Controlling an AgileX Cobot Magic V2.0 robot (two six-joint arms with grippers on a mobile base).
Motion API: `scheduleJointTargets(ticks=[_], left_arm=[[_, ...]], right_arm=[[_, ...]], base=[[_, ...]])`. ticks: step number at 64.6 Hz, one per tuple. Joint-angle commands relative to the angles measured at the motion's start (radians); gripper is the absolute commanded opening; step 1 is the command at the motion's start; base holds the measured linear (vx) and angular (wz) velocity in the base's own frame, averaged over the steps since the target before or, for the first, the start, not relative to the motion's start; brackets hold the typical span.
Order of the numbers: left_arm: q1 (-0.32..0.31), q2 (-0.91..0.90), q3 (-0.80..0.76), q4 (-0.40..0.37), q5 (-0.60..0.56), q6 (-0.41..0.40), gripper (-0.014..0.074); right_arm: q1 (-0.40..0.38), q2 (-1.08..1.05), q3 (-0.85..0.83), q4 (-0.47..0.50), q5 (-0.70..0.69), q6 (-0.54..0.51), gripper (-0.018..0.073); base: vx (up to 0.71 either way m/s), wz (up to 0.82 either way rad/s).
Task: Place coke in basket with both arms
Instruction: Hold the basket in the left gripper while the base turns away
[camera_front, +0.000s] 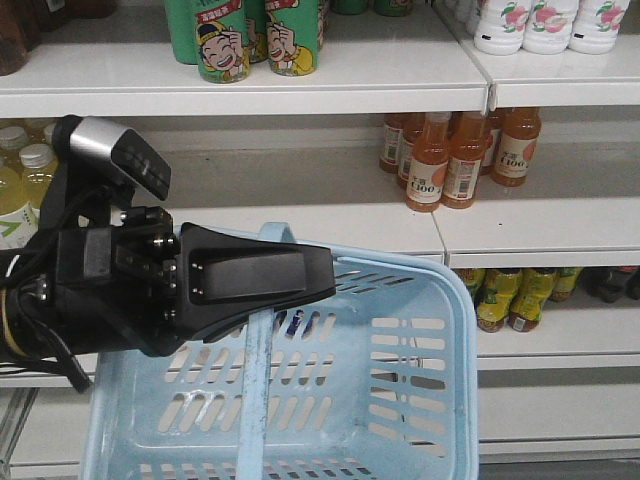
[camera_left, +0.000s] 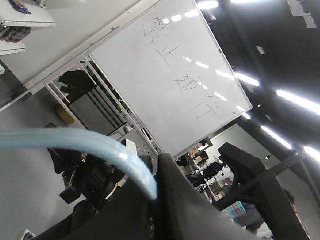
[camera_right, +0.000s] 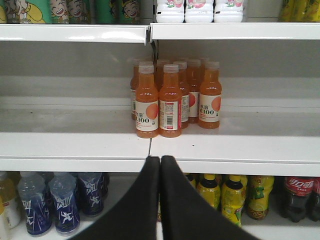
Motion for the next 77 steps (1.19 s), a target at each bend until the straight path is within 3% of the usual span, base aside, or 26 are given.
scheduleJointTargets(ticks=[1, 48, 59, 77], left_arm=[[-0.012, -0.027, -0.028, -0.111, -0.194, 0.004, -0.0008], [-0.012, -0.027, -0.028, -0.141, -0.194, 0.004, -0.0007], [-0.012, -0.027, -0.028, -0.128, -0.193, 0.055, -0.0007], [-0.012, -0.027, -0.028, -0.128, -0.193, 0.057, -0.0007]], right_arm=[[-0.006, 0.017, 0.005, -0.008, -0.072, -0.002, -0.001], [-0.006, 0.017, 0.005, -0.008, -0.072, -0.002, -0.001], [-0.006, 0.017, 0.005, -0.008, -0.072, -0.002, -0.001], [-0.006, 0.017, 0.005, -0.008, -0.072, -0.002, -0.001]], base=[[0.0, 0.0], [0.0, 0.0], [0.0, 0.0], [0.0, 0.0]])
